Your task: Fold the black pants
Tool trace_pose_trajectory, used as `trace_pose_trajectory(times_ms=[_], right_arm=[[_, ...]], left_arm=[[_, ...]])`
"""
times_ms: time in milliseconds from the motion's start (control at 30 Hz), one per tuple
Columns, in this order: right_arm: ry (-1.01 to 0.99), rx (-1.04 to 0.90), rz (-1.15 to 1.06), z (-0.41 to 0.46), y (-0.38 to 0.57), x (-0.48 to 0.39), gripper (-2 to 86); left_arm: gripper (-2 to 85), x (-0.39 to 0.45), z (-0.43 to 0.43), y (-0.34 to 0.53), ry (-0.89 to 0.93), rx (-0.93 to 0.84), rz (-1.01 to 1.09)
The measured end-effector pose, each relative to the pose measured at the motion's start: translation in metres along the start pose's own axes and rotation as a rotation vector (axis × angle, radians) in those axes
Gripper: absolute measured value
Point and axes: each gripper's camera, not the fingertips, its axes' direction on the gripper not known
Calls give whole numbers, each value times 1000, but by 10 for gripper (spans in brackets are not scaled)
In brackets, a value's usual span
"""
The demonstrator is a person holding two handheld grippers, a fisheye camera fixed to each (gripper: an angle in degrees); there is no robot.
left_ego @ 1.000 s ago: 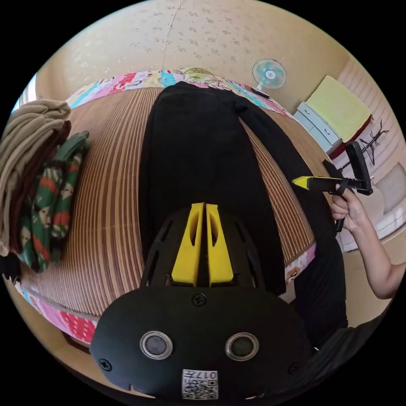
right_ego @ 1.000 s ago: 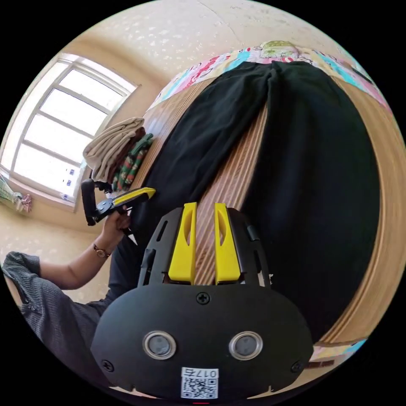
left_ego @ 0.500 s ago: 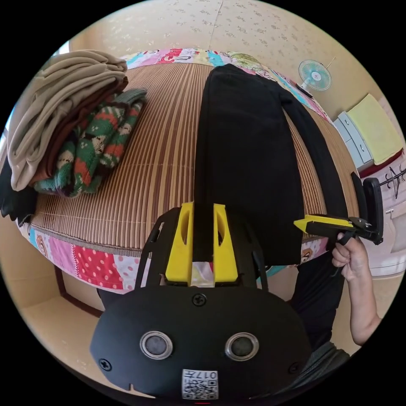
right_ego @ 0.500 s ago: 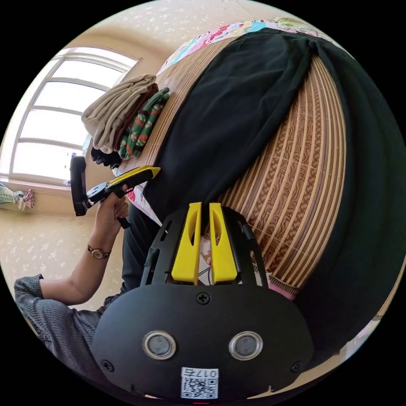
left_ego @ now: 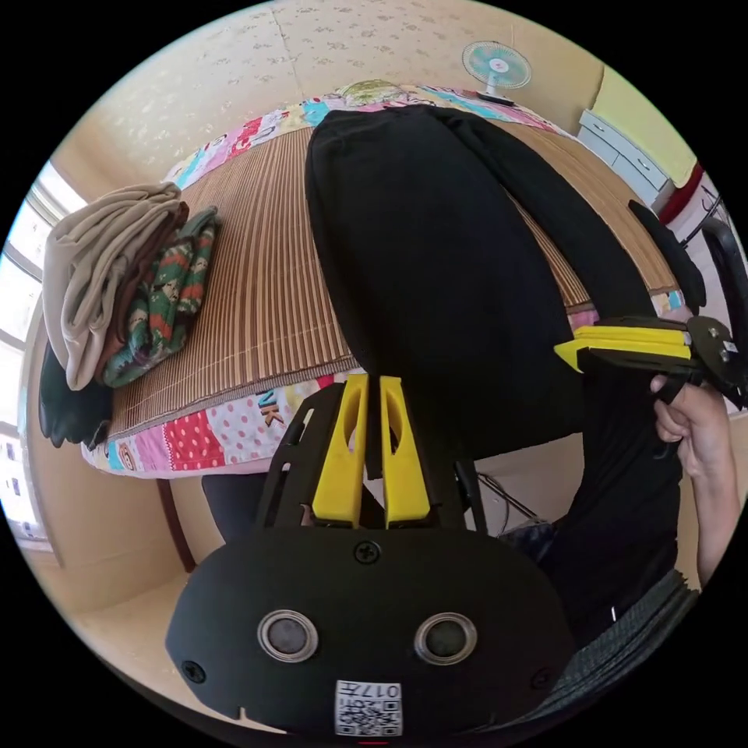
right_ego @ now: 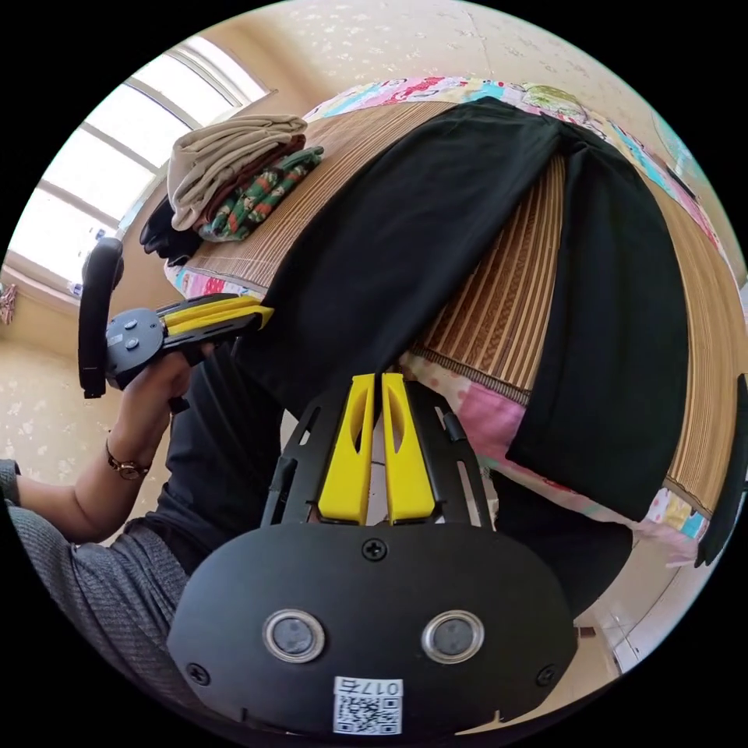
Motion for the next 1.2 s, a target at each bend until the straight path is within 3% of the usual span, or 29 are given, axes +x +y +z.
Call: trace_pose_trajectory(times_ms=[367, 467, 567, 767, 867, 933, 1000, 1067, 1200], right_arm=[[-91, -4, 11, 8, 39, 21, 20], [-127, 65, 106, -12, 65, 49, 15], [-62, 173, 215, -40, 97, 82, 16], [108, 262, 498, -76, 146, 174, 59], [48, 230, 572, -68, 159, 212, 78], [5, 212, 577, -61, 162, 221, 84], [83, 171, 515, -59, 163, 213, 79], [125, 134, 458, -61, 166, 207, 61], [-4, 214, 384, -98, 204, 204, 30]], left_arm=[[52, -1, 9, 30, 65, -11, -63], [56, -13, -20, 56, 192, 202, -101], [52, -4, -43, 57, 283, 304, -52], [80, 71, -37, -12, 575, 225, 200], [83, 125, -10, -51, 533, 150, 280], [86, 149, 14, -71, 515, 71, 276], [86, 165, 43, -85, 498, -43, 237], [72, 169, 52, -88, 537, -30, 201], [16, 169, 50, -82, 618, -78, 234]])
